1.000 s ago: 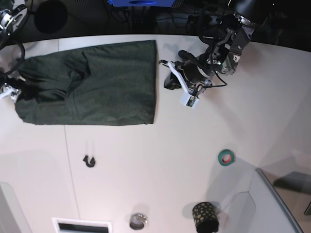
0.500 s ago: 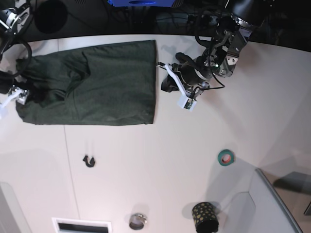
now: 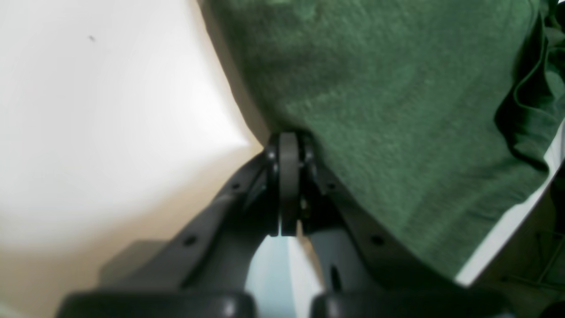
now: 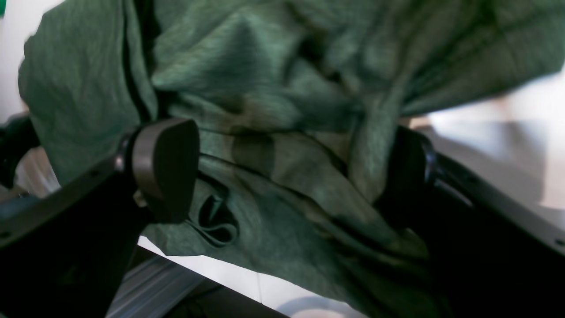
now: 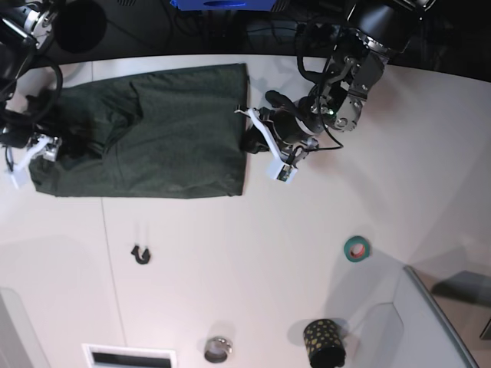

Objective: Layout the t-shirt on the table in an organized manner, then fold the t-shirt properly
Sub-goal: 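Grasp the shirt with both grippers and fold it in half toward the right gripper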

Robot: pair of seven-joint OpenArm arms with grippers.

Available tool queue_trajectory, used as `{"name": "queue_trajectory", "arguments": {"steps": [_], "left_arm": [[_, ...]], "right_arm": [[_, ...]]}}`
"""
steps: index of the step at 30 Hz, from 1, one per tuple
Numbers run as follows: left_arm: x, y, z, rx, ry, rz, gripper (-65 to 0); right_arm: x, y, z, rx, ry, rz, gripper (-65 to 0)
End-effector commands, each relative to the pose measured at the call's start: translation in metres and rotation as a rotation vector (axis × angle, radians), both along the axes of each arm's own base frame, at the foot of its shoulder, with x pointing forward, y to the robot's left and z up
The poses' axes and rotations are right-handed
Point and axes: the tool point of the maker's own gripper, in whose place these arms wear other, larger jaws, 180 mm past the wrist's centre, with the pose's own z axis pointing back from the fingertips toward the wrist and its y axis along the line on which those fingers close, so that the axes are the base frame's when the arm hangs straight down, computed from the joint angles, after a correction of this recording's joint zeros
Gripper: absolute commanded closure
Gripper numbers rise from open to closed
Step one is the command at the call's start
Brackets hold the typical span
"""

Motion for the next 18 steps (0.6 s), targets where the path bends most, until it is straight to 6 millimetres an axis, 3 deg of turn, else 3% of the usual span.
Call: {"name": "queue_trajectory", "arguments": {"steps": [1,8,18], "left_arm": [[0.0083,-0.0060,0.0076,-0.028,-0.026,0.007,0.0],[0.0050,-0.0043,0.0027,-0.024,-0.011,0.012,0.0],[0.0067,-0.0044,0.0037,-0.024,-0.015,0.012,0.0]], "right_arm": [[-0.0310,0.0149,-0.0197,-0.003,0.144,0.058,-57.2],[-0.0290,0.0164,-0.0198,0.001,0.140,0.058,-54.3],[-0.0214,0.0137,-0.0176,-0.013,0.107,0.049,-4.2]]}}
